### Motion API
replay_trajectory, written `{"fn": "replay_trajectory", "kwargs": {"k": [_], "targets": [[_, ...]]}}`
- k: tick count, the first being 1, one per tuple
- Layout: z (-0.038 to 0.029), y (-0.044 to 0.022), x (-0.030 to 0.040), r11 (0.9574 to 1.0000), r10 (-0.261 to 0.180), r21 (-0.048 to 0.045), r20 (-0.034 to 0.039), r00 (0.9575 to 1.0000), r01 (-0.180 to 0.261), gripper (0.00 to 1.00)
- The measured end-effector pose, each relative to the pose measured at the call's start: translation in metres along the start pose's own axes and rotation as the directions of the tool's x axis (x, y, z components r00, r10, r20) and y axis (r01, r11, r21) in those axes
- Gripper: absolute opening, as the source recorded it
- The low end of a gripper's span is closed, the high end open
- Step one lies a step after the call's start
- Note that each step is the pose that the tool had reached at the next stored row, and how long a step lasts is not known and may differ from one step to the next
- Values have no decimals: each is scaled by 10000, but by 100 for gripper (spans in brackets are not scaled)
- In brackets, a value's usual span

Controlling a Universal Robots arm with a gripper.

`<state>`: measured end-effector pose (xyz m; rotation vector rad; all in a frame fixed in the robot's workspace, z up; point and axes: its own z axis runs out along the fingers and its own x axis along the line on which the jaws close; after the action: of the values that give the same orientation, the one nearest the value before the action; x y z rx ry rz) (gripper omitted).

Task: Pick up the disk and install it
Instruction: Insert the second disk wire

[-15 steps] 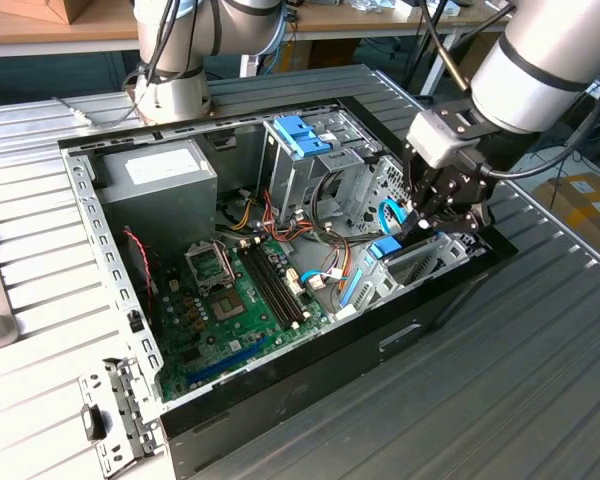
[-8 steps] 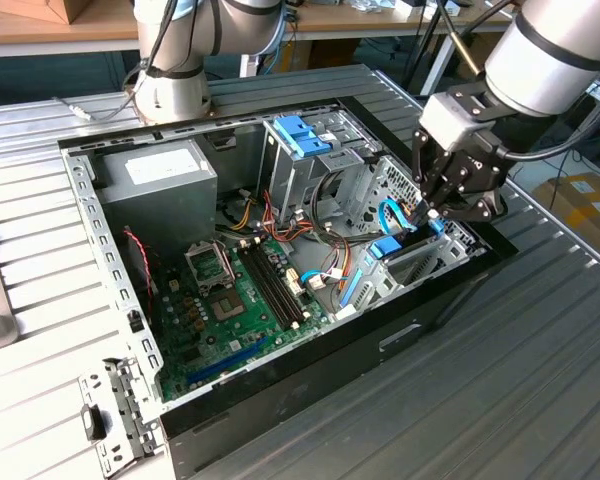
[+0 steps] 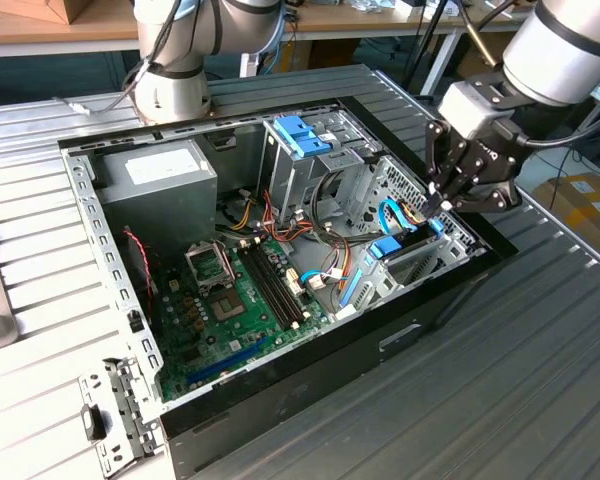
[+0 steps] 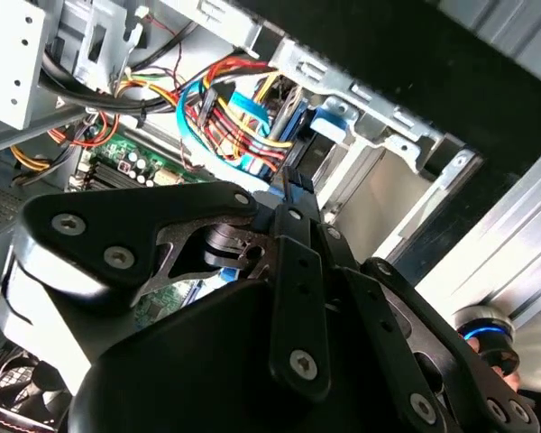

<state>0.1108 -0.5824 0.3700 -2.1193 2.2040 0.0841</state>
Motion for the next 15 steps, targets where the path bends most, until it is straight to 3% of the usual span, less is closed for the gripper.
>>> {"fn": "replay_trajectory", "kwargs": {"k": [15], "targets": [[-139, -367, -28, 9999, 10, -108, -5, 10000, -10, 10]]}}
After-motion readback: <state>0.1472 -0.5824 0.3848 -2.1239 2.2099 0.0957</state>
